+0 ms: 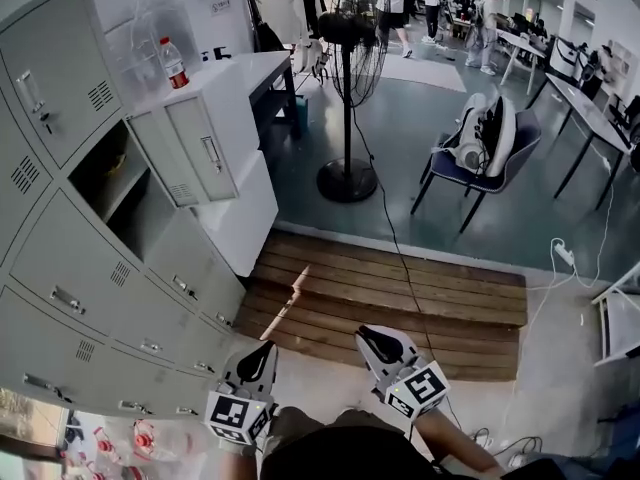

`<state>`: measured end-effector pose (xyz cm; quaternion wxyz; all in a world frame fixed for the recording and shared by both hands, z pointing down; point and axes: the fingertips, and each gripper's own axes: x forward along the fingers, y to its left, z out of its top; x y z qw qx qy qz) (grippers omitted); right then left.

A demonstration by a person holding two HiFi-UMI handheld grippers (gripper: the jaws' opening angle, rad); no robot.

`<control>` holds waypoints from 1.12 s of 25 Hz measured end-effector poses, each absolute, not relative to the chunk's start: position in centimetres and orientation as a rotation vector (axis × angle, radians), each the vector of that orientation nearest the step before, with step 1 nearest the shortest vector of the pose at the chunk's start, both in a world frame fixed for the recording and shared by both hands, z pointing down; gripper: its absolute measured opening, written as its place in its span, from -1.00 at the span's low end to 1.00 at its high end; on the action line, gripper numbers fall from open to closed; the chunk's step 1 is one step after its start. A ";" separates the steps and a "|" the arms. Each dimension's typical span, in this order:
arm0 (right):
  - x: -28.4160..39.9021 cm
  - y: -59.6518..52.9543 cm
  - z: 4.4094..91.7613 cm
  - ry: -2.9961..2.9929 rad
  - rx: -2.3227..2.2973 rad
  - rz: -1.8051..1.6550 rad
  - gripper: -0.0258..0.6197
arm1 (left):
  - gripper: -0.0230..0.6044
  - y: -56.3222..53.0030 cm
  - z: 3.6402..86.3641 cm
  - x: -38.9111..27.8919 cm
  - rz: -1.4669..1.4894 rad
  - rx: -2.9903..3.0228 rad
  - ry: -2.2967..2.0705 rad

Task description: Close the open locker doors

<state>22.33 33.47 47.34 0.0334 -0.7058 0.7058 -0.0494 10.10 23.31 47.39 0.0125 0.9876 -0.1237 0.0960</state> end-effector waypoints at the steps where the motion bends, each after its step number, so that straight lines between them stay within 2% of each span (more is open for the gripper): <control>1: 22.5 33.5 47.5 2.168 -2.171 -0.155 -0.77 | -0.90 23.2 47.7 10.3 0.300 3.086 -0.380; 13: 25.6 29.4 48.7 2.114 -2.246 -0.195 -0.77 | -0.90 17.9 48.9 14.7 0.268 3.099 -0.283; 22: 26.6 19.9 48.0 2.101 -2.284 -0.214 -0.77 | -0.90 8.2 48.3 16.2 0.257 3.089 -0.244; 28: 26.0 12.8 47.7 2.094 -2.298 -0.207 -0.77 | -0.90 0.9 47.6 14.8 0.238 3.092 -0.254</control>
